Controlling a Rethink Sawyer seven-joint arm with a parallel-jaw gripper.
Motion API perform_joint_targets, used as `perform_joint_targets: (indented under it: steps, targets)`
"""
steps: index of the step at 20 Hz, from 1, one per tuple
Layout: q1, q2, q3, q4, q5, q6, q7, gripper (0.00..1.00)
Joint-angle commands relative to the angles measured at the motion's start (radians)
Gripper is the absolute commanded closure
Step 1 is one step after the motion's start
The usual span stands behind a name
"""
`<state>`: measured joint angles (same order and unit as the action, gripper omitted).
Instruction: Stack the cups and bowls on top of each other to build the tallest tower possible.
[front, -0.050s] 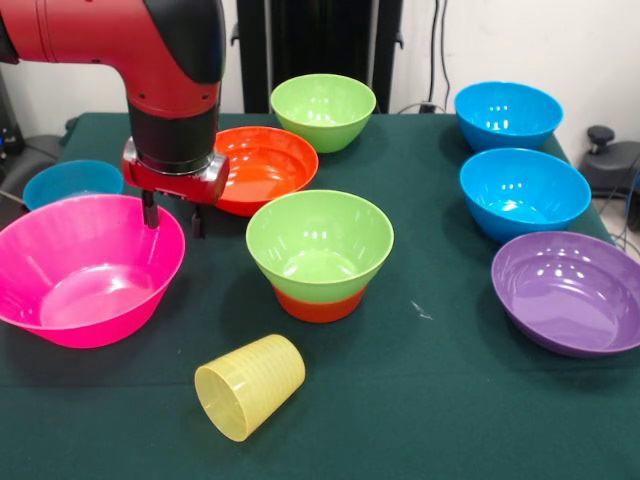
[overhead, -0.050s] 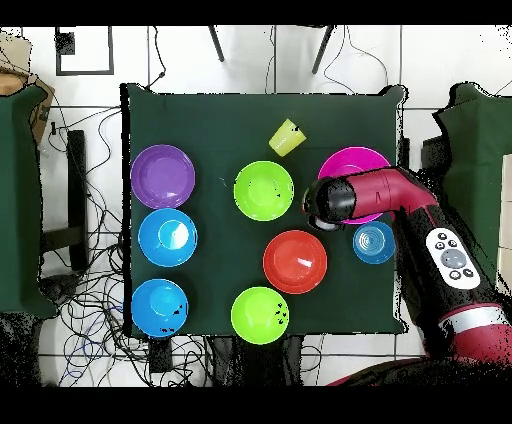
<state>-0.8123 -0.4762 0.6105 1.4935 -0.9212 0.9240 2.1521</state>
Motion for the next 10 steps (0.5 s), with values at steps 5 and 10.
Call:
perform_joint_targets:
  steps: [5,10]
  targets:
    - [0.011,0.041,-0.051,0.028,-0.087,-0.055,-0.238,0.0]
    - [0.014,0.046,-0.05,0.026,-0.093,-0.059,-0.231,0.0]
